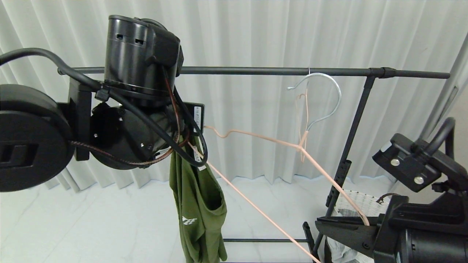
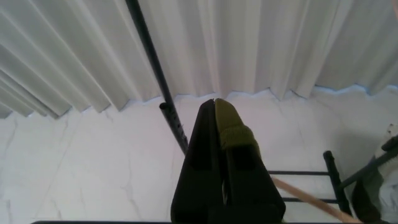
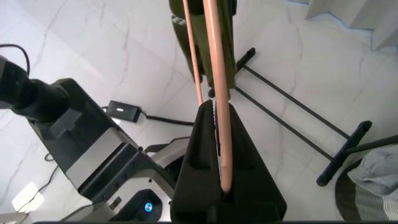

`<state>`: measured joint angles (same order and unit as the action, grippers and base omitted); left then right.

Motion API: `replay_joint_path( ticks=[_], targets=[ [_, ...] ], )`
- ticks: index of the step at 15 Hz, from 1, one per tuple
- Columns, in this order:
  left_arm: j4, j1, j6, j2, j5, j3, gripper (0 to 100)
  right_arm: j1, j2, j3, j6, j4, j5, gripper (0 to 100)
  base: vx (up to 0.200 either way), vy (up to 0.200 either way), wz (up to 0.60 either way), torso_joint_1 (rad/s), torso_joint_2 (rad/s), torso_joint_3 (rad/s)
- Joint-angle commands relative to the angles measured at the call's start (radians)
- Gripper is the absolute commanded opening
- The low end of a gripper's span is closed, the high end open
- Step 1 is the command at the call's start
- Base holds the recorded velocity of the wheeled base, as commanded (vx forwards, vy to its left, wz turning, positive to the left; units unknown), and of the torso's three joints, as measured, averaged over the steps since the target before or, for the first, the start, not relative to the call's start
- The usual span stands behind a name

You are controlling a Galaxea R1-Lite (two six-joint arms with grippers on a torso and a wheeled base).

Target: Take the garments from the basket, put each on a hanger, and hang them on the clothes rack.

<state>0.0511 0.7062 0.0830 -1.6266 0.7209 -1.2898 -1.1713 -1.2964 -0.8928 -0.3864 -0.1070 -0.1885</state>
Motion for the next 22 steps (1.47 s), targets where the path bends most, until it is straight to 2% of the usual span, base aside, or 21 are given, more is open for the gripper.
replay_joint_path(
  ticks=[1, 9, 15, 22],
  targets=[
    [0.001, 0.027, 0.001, 0.013, 0.000, 0.003, 0, 0.007, -0.037, -0.025, 0.000, 0.004, 0.000, 0, 0.000, 0.000, 0.00, 0.000, 0.00, 0.000],
    [0.000, 0.116, 0.001, 0.044, -0.001, 0.001, 0, 0.059, -0.166, -0.123, 0.000, 0.007, 0.001, 0, 0.000, 0.000, 0.00, 0.000, 0.00, 0.000],
    [-0.002, 0.217, 0.008, 0.065, -0.004, -0.008, 0, 0.088, -0.251, -0.229, 0.012, 0.004, 0.004, 0, 0.000, 0.000, 0.00, 0.000, 0.00, 0.000],
    [-0.007, 0.296, 0.014, 0.067, -0.012, -0.042, 0, 0.096, -0.288, -0.268, 0.018, 0.001, 0.003, 0, 0.000, 0.000, 0.00, 0.000, 0.00, 0.000]
  ],
)
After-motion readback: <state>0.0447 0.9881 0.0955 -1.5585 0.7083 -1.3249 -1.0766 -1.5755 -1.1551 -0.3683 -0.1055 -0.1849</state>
